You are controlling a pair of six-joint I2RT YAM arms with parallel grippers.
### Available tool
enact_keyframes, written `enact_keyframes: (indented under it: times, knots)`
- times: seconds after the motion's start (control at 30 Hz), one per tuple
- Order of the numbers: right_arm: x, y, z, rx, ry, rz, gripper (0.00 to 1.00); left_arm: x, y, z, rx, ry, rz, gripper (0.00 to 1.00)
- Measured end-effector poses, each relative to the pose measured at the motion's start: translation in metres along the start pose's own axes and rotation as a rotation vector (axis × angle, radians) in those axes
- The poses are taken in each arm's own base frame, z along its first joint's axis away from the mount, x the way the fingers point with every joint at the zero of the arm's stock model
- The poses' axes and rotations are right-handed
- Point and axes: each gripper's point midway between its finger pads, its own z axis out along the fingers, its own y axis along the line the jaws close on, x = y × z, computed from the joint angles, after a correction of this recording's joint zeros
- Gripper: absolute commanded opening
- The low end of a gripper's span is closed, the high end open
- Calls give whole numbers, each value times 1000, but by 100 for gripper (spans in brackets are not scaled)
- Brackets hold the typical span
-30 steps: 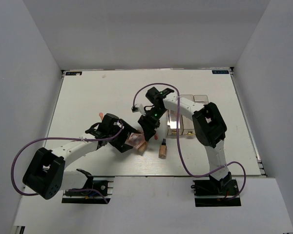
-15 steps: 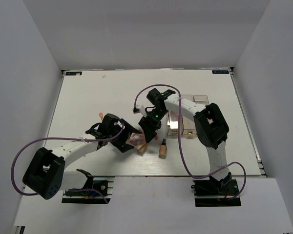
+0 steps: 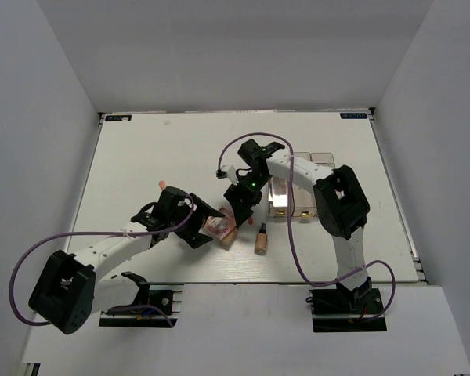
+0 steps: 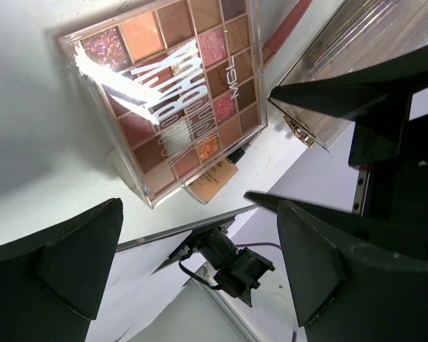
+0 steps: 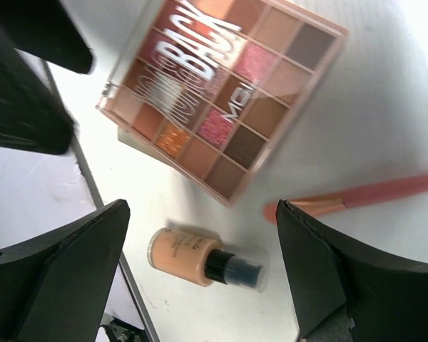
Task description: Organize the makeup
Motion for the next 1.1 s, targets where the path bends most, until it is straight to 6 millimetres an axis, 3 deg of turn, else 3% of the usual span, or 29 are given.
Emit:
enact_keyframes:
  times: [0.33,0.5,0.6,0.73,0.8,0.93,1.1]
  knots:
    - [-1,-15,-23,91,-17,-52,89,-7,-7,-19,46,-67,9,98]
    - [-21,-9,-58,169,-113,-293,89,-20,-8,-33,59,-169,56,98]
    - [-11,7,-73,224,-192,-559,89,-32,-11,-45,50,-257,97,98]
    - [25,23,-67,247,-211,-837,88,-48,-23,-64,50,-368,149,98]
    - [35,21,-55,239,-202,-934,82,-55,-27,-70,40,-414,169,98]
    - [34,8,-40,277,-218,-1084,74,-64,-22,-76,2,-472,194,98]
    - [16,-3,-36,365,-266,-1219,70,-70,-11,-79,-44,-504,207,98]
